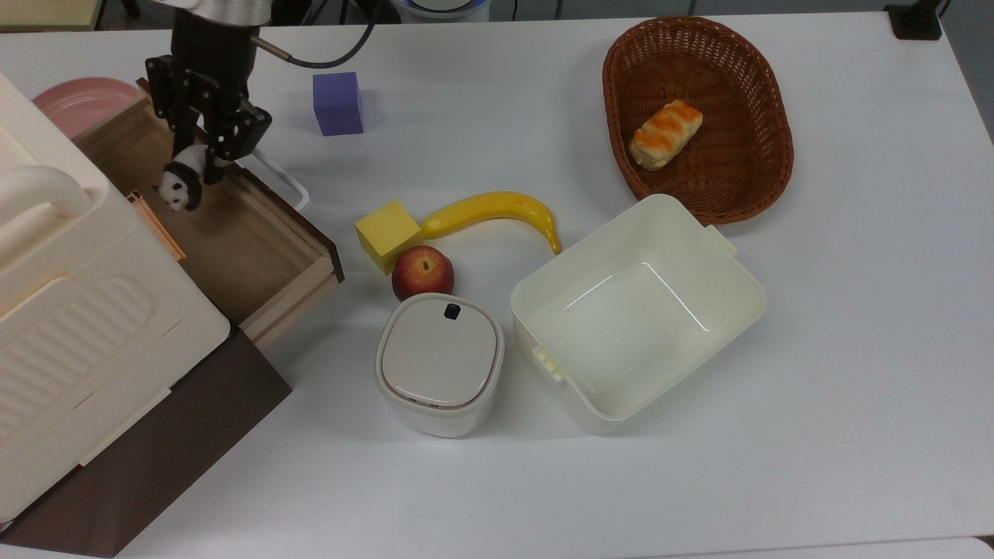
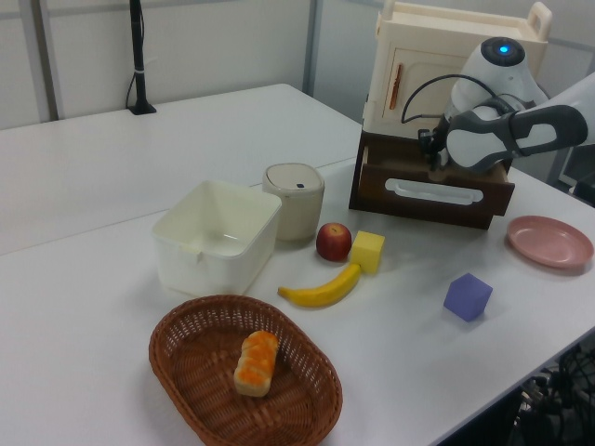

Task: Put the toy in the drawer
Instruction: 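Carry the panda toy over the open drawer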

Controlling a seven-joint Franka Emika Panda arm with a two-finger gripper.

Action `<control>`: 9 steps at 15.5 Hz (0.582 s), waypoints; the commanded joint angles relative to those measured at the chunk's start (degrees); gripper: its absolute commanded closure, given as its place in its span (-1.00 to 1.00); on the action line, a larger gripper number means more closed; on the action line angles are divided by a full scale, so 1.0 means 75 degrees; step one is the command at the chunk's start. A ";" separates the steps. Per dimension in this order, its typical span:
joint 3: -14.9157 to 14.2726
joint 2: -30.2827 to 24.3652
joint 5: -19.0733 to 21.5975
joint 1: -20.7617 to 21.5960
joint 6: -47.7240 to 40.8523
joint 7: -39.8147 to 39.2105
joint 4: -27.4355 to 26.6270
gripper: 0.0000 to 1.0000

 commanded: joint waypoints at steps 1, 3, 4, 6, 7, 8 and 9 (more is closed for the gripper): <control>-0.0158 0.0049 0.0214 0.0000 0.0039 -0.0386 0.0048 1.00; -0.0217 0.0073 0.0226 -0.0023 0.0039 -0.0527 0.0060 1.00; -0.0263 0.0096 0.0226 -0.0012 0.0062 -0.0585 0.0048 1.00; -0.0287 0.0166 0.0226 -0.0023 0.0062 -0.0690 0.0048 1.00; -0.0287 0.0225 0.0226 -0.0081 0.0062 -0.0715 0.0048 1.00; -0.0287 0.0353 0.0226 -0.0152 0.0074 -0.0715 0.0060 1.00; -0.0287 0.0412 0.0226 -0.0164 0.0074 -0.0726 0.0060 1.00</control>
